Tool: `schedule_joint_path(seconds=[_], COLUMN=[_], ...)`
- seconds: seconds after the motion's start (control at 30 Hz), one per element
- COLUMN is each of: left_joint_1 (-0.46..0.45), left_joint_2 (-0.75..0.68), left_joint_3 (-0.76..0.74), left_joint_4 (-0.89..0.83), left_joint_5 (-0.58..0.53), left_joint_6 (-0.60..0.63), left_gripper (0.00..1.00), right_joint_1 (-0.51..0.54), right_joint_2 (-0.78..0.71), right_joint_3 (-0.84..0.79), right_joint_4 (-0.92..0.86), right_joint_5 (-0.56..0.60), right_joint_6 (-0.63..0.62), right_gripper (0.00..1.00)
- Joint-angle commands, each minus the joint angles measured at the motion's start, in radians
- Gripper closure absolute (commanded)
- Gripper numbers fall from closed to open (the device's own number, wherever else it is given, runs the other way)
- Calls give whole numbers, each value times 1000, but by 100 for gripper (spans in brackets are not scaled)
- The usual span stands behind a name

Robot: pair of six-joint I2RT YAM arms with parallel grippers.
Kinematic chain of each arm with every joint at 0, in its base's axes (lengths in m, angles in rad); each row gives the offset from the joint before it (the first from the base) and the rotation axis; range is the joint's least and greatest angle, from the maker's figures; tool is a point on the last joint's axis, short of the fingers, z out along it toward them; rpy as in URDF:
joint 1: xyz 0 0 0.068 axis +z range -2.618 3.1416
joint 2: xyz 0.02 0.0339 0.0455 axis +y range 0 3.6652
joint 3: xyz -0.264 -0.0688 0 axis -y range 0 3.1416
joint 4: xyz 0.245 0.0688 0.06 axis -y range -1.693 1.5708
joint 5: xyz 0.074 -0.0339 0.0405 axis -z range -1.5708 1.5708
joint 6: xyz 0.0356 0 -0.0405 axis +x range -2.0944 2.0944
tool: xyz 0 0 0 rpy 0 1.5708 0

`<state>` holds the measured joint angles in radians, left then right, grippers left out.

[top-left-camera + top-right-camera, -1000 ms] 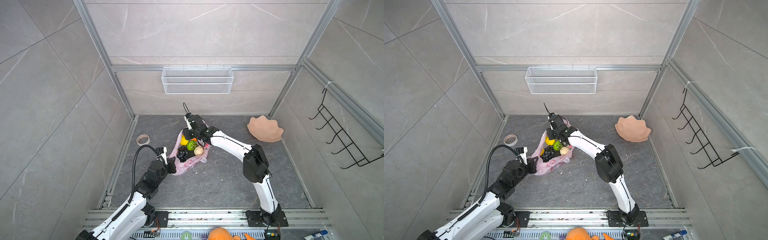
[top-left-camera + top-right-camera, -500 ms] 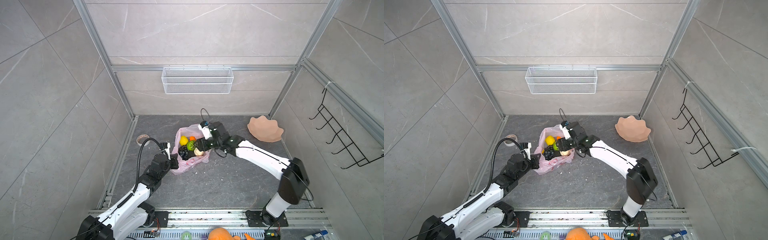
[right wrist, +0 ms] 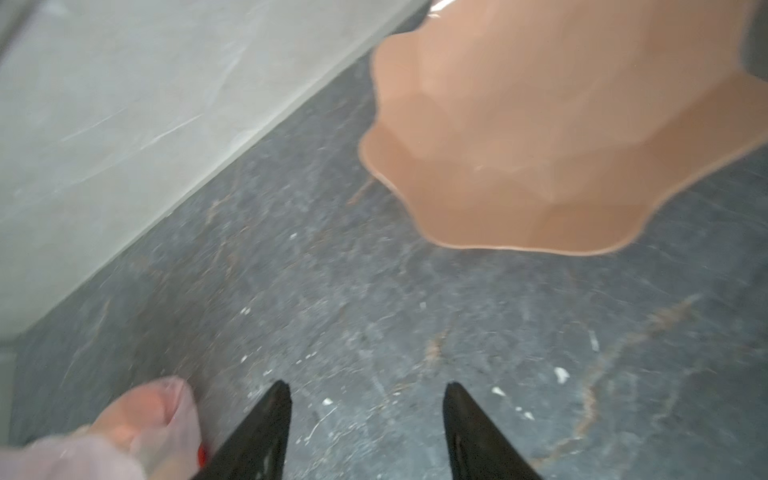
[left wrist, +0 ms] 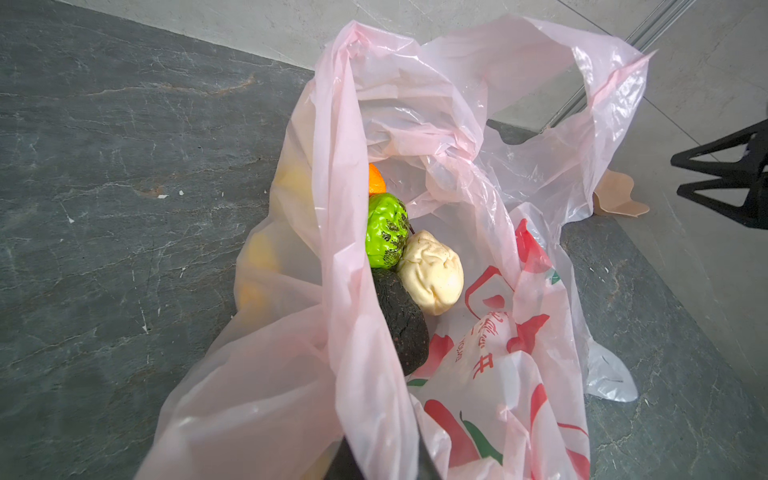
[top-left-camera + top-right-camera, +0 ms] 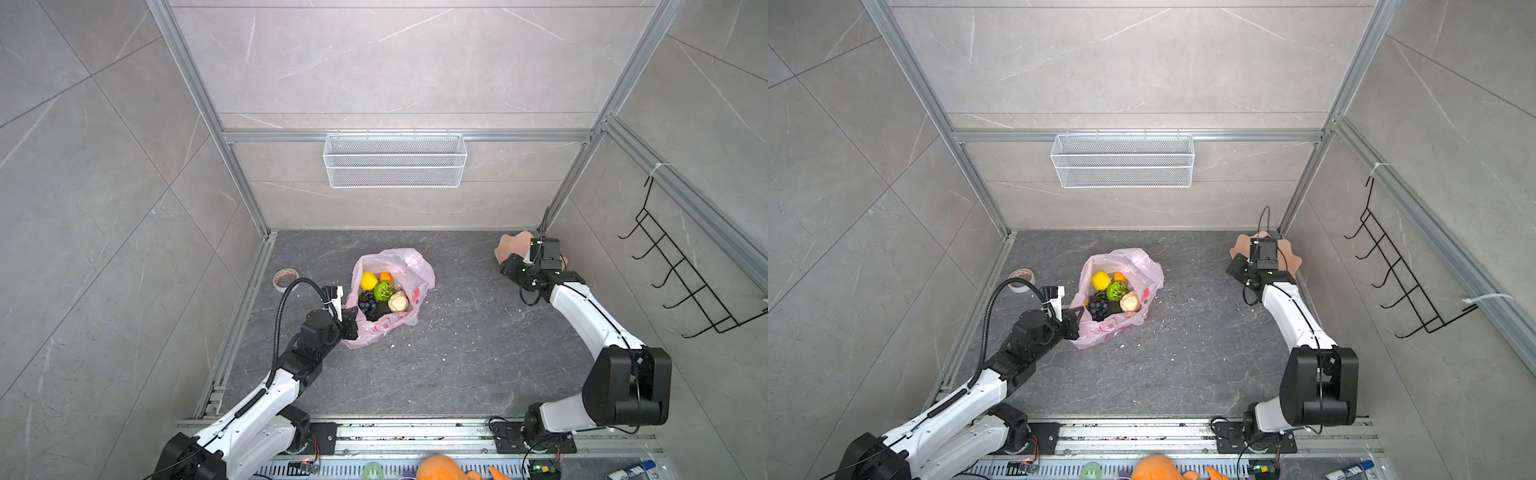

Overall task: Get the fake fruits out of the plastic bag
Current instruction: 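Withdraw the right gripper and move it to the peach scalloped bowl, then grasp the bowl rim with the right gripper and drag it beside the bag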

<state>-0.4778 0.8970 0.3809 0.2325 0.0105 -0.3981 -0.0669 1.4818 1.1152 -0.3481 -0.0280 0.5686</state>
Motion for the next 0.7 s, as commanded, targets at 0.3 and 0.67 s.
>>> schedule_joint_path(seconds=[0.3, 0.67], left_joint_1=[-2, -2], left_joint_2=[-21, -12], left_joint_3=[-4, 3], left_joint_4=[80, 83], left_joint_5=[49, 72], left_joint_6=[1, 1], left_gripper=[100, 100], right_joint_1=[-181, -204], right_joint_2=[199, 366], right_joint_3=[17, 110], right_joint_4=[70, 129], right_joint_5=[96, 88], right_joint_6=[255, 349], right_gripper=[38, 44])
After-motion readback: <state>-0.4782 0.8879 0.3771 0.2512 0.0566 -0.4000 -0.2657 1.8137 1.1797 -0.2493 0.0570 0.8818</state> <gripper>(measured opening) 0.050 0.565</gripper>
